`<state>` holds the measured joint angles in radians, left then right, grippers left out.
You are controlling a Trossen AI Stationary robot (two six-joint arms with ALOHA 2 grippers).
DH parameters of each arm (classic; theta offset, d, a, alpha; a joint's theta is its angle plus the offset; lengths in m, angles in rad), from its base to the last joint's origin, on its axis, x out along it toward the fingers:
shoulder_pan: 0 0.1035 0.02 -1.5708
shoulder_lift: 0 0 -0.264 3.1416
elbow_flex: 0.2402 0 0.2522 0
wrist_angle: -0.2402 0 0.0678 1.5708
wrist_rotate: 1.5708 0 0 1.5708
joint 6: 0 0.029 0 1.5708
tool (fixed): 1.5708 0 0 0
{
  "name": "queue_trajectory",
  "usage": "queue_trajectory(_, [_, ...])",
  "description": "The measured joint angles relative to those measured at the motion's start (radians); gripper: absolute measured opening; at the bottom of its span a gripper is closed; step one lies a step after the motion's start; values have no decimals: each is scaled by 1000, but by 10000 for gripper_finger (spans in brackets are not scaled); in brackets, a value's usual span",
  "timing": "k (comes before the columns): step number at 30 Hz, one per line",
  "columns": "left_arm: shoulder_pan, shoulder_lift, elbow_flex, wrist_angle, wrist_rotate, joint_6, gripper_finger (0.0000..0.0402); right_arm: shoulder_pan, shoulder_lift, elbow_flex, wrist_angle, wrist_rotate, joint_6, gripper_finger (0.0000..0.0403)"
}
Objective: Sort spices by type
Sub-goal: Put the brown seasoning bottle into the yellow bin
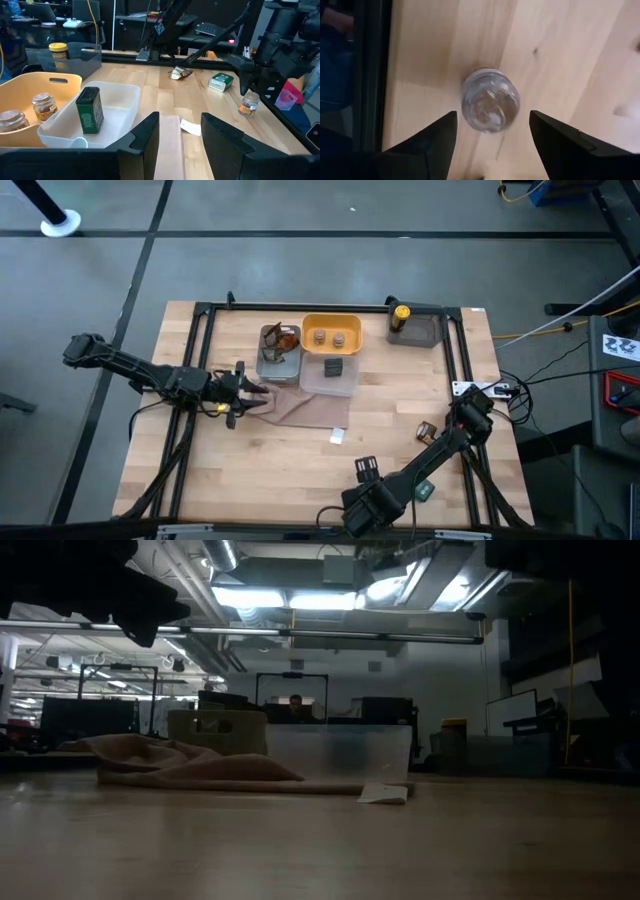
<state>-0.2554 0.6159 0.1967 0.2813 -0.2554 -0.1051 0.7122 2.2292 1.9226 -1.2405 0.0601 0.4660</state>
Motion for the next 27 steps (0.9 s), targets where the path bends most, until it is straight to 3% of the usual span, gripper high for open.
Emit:
queue_trajectory(9, [0,0,0,-13,0,0,130,-7,0,-91,154,0,0,248])
queue_trajectory(19, [0,0,0,-13,1,0,130,-28,-1,-125,179,-27,1,246])
queue_trajectory(27, [0,0,1,-13,1,4,130,-55,-2,-126,215,-38,0,183])
